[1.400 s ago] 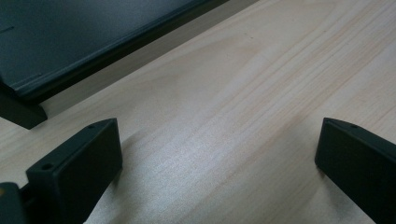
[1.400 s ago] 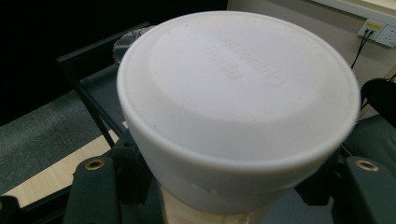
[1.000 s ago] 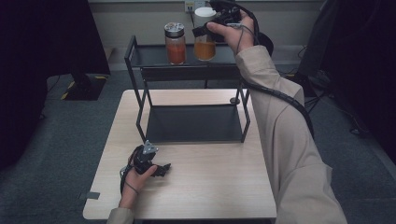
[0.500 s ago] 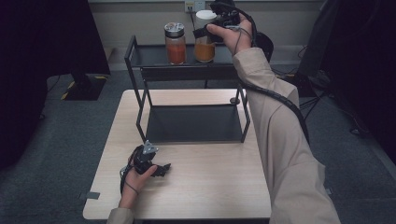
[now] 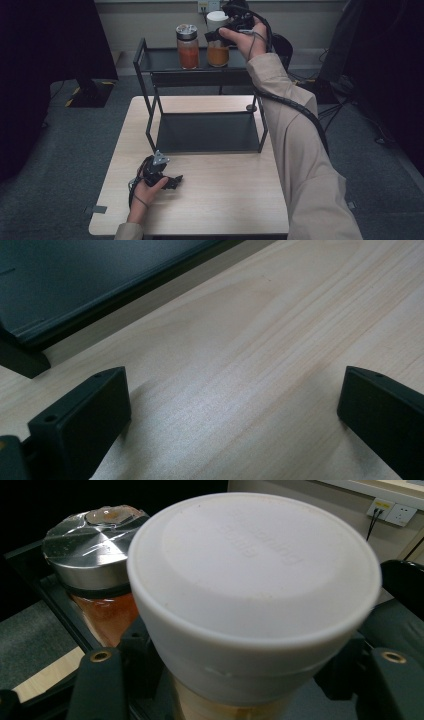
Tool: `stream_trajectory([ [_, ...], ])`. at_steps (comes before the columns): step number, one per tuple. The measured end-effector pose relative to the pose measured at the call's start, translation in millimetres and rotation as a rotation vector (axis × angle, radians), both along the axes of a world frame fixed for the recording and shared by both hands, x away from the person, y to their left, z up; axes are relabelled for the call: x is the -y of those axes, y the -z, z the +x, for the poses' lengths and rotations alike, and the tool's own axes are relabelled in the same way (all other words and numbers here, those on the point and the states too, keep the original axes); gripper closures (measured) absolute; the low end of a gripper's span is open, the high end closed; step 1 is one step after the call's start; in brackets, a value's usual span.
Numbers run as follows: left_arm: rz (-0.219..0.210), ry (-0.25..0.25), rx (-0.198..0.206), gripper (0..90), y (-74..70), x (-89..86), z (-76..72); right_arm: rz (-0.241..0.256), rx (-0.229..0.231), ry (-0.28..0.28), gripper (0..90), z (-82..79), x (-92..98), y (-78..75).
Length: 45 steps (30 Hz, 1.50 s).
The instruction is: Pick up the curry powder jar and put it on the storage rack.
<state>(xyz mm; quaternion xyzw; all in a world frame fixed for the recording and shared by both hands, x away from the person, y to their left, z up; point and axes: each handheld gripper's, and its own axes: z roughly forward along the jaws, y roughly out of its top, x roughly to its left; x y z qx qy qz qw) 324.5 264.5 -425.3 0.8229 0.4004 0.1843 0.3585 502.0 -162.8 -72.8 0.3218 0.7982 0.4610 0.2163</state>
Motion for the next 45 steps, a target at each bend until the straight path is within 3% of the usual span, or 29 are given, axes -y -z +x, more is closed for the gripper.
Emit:
stream_trajectory([
  [8, -0.001, 0.0, 0.0, 0.0, 0.1, 0.0, 0.0, -0.006, 0.011, 0.006, 32.3, -3.8, -1.0, 2.7],
  [16, -0.001, 0.0, 0.0, 0.0, 0.0, 0.0, 0.0, -0.005, -0.009, 0.029, 12.4, -7.2, -3.0, 3.3],
  [24, -0.002, 0.0, -0.001, 0.0, 0.1, -0.1, 0.1, 0.0, 0.003, 0.068, 2.3, -16.5, -3.3, 4.3],
  [26, -0.002, 0.0, -0.001, 0.0, 0.1, -0.1, 0.0, 0.022, 0.006, 0.078, 0.5, -20.3, -0.7, 5.7],
  [34, -0.002, 0.0, -0.001, 0.0, 0.1, -0.1, 0.0, 0.052, 0.001, 0.096, 0.4, -31.8, 4.2, 10.2],
  [45, -0.005, -0.002, 0.0, 0.0, 0.5, 0.0, -0.2, 0.046, 0.0, 0.103, 1.4, -42.7, 6.4, 19.3],
])
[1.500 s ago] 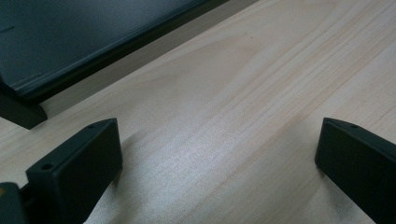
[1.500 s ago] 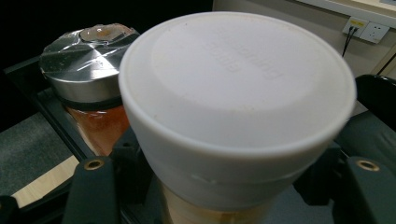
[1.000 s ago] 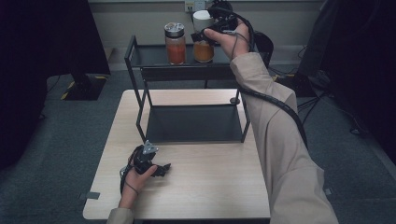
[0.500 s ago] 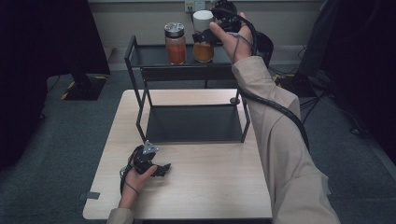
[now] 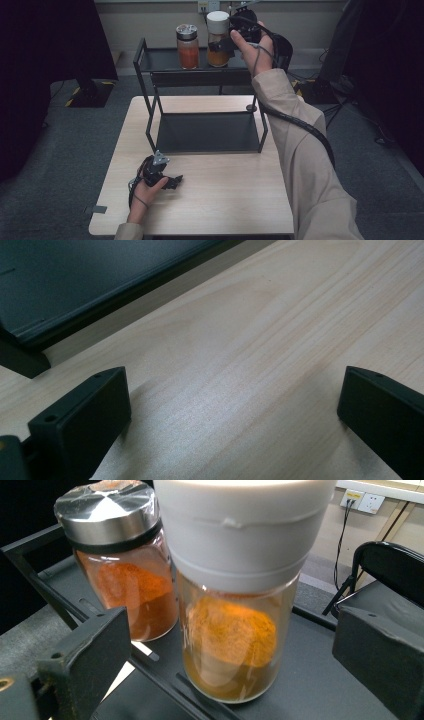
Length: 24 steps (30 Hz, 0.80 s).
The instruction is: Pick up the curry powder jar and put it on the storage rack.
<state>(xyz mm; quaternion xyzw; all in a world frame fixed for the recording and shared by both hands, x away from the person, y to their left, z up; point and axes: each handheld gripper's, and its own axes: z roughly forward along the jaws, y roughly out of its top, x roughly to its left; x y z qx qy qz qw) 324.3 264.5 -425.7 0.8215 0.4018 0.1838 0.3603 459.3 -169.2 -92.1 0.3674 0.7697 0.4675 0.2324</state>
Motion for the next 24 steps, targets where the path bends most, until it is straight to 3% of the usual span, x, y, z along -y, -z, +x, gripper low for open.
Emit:
stream_trajectory([
  [24, -0.001, 0.0, 0.0, 0.0, 0.0, 0.0, 0.0, 0.008, -0.006, -0.024, 2.0, -25.0, 8.6, 21.9],
])
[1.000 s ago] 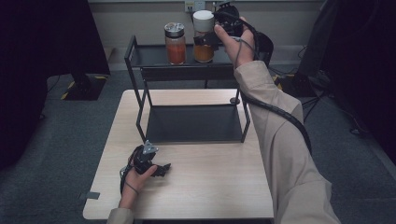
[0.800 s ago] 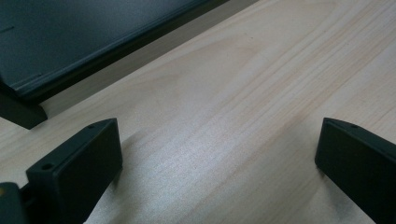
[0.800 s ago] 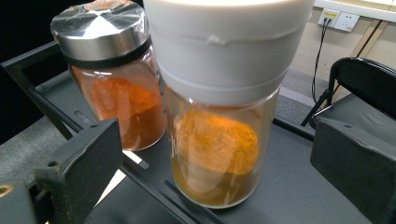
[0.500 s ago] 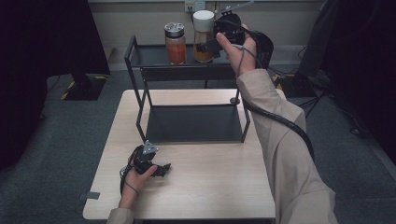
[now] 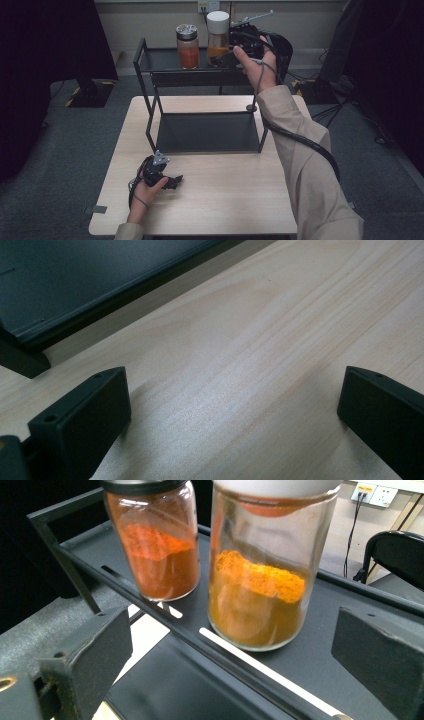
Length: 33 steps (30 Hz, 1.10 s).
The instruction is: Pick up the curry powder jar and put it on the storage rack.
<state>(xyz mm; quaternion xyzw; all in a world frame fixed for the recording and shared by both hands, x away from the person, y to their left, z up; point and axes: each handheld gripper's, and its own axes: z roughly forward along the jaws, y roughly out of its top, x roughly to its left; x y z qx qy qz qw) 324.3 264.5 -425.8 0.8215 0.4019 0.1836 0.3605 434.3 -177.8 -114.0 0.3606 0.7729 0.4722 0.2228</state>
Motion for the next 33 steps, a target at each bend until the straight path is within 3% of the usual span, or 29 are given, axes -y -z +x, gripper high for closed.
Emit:
stream_trajectory([
  [19, 0.0, -0.001, 0.0, 0.0, 0.0, 0.0, 0.0, 0.0, -0.003, -0.027, 2.2, -21.6, 3.5, 17.5],
  [33, -0.001, -0.001, 0.0, 0.0, 0.0, 0.0, 0.0, 0.021, -0.025, -0.068, 2.1, -32.7, 17.8, 46.6],
])
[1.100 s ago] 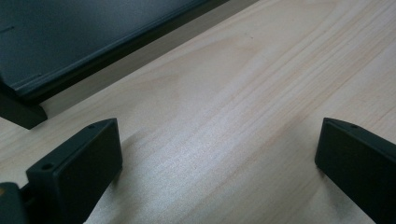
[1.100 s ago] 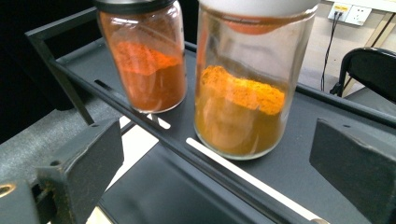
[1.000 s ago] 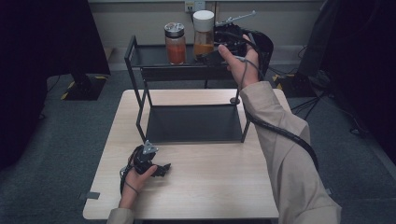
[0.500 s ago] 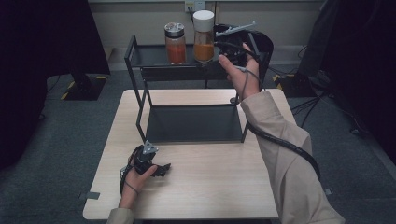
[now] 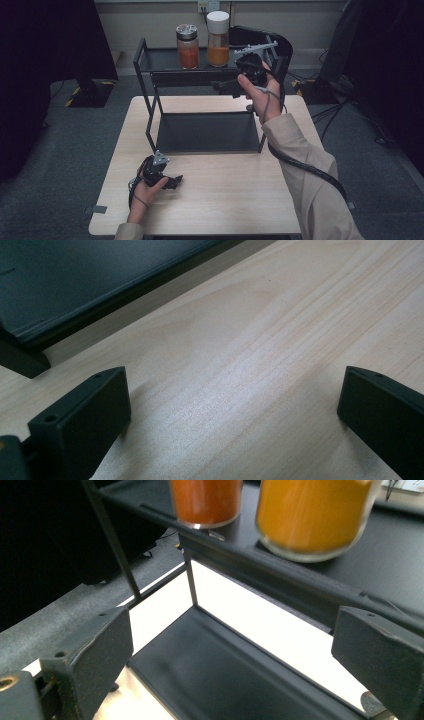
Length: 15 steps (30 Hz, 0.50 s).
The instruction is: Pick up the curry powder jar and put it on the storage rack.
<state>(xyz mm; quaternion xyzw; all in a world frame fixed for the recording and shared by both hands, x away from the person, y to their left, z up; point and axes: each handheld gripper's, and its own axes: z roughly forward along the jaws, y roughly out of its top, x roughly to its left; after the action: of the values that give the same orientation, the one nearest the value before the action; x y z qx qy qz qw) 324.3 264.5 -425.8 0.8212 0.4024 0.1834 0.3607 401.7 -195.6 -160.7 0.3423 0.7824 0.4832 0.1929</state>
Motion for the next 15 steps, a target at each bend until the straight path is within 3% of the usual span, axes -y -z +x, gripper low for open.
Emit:
stream_trajectory([
  [15, 0.0, 0.0, 0.0, 0.0, 0.0, 0.0, -0.1, 0.001, -0.022, -0.017, 2.1, -7.2, 17.6, 31.1],
])
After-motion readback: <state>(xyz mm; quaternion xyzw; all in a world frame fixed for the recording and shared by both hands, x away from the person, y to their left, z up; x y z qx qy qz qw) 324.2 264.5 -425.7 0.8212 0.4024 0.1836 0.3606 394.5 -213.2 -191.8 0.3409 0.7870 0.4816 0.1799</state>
